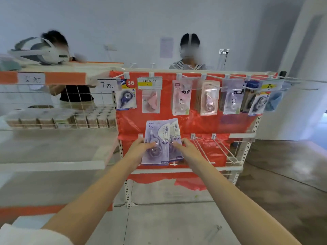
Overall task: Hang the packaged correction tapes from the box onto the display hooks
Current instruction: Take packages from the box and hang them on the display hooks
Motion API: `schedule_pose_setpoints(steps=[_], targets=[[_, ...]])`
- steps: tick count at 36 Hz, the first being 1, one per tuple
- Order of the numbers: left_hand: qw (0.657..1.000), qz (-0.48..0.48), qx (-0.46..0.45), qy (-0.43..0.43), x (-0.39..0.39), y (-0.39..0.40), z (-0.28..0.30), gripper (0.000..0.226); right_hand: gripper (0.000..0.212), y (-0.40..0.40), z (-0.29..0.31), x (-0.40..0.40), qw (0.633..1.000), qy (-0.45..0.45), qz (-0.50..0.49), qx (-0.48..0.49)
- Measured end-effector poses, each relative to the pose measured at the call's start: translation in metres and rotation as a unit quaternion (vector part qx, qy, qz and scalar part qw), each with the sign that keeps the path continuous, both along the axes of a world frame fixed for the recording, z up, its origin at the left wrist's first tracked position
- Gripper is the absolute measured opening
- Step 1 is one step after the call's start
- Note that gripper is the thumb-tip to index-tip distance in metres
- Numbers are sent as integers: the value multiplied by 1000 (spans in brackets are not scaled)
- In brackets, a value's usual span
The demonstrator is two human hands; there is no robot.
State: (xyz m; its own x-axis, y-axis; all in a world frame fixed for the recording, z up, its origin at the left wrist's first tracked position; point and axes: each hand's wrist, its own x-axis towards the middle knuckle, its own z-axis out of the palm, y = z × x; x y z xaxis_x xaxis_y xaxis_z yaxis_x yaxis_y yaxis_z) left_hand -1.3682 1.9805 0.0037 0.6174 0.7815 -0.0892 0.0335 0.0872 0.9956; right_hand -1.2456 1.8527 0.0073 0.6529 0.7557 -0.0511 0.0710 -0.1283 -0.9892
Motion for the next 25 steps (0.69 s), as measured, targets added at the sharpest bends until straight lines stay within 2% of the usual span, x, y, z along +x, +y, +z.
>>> schedule_pose_setpoints(steps=[4,12,14,16,18,21,25], targets=[[1000,-9,-17,17,3,15,-20,11,19,5,-16,4,999,-9,-37,-17],[998,-14,-14,60,-5,39,-55,15,12,24,-52,-7,998,-5,-16,-66],[998,-8,-25,64,-13,46,-65,16,14,32,-65,-10,995,29,-6,-99],[996,-4,-42,76,-23,54,-78,16,16,37,-79,-15,990,30,1,-139],[994,-7,-59,87,-33,63,-91,26,21,40,-91,-21,985,35,7,-169],[993,3,-80,90,-48,75,-111,25,25,44,-111,-29,976,56,24,-209],[990,30,-113,78,-66,85,-126,36,36,53,-130,-35,970,69,44,-230]])
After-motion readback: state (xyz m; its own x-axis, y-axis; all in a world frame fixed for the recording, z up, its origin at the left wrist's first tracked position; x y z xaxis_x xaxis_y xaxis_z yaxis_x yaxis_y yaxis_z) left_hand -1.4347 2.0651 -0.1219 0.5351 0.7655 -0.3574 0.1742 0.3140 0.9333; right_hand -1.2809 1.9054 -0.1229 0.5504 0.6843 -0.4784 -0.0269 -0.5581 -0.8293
